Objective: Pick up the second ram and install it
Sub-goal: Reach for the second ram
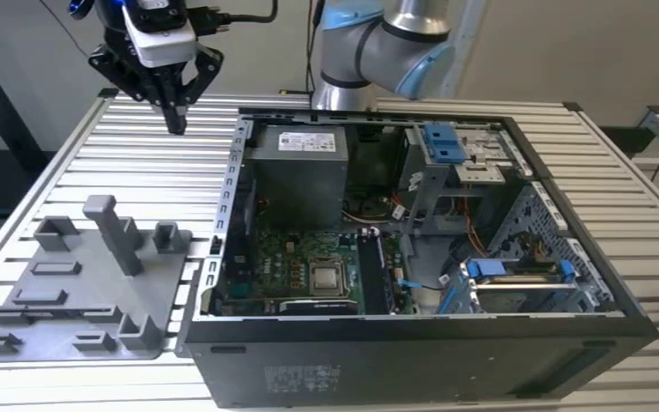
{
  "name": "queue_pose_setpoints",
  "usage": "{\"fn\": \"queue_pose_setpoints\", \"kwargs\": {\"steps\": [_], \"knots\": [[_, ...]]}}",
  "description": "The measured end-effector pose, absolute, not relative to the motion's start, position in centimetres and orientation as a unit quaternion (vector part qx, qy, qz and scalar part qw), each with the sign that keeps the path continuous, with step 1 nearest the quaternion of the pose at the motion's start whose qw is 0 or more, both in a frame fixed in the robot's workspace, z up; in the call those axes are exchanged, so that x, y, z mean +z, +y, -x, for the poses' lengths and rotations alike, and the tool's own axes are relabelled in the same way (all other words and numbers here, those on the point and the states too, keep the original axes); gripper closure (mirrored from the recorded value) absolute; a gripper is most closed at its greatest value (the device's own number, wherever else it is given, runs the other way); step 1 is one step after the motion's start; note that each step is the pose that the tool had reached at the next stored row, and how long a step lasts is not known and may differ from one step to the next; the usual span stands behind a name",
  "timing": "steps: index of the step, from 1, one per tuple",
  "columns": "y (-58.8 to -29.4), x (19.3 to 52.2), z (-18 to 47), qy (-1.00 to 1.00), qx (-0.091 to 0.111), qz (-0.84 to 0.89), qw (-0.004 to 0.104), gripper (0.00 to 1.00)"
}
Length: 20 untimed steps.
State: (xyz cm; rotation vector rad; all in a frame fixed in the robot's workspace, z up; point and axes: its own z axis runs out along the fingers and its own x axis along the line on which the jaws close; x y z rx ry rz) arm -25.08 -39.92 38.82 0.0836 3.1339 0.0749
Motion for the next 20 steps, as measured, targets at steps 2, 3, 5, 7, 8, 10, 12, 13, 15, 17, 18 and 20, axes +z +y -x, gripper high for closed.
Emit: {"fn": "queue_pose_setpoints", "kwargs": {"steps": [2,3,5,7,8,10,12,13,15,17,18,20], "knots": [[-39.9,38.8,25.2,0.999,0.024,-0.027,0.003,0.89],[-39.9,38.8,25.3,0.999,0.024,-0.027,0.003,0.89],[-39.9,38.8,25.4,0.999,0.024,-0.027,0.003,0.89],[-39.9,38.8,25.5,0.999,0.024,-0.026,0.002,0.89],[-39.9,38.8,25.6,0.999,0.024,-0.026,0.002,0.89],[-39.9,38.8,25.7,0.999,0.024,-0.026,0.002,0.89],[-39.9,38.8,25.9,0.999,0.024,-0.026,0.002,0.89],[-39.9,38.8,25.9,0.999,0.024,-0.026,0.002,0.89],[-39.9,38.8,26.1,0.999,0.024,-0.026,0.002,0.89],[-39.9,38.8,26.2,0.999,0.024,-0.026,0.002,0.89],[-39.9,38.8,26.2,0.999,0.024,-0.026,0.002,0.89],[-39.9,38.8,26.4,0.999,0.024,-0.026,0.002,0.89]]}}
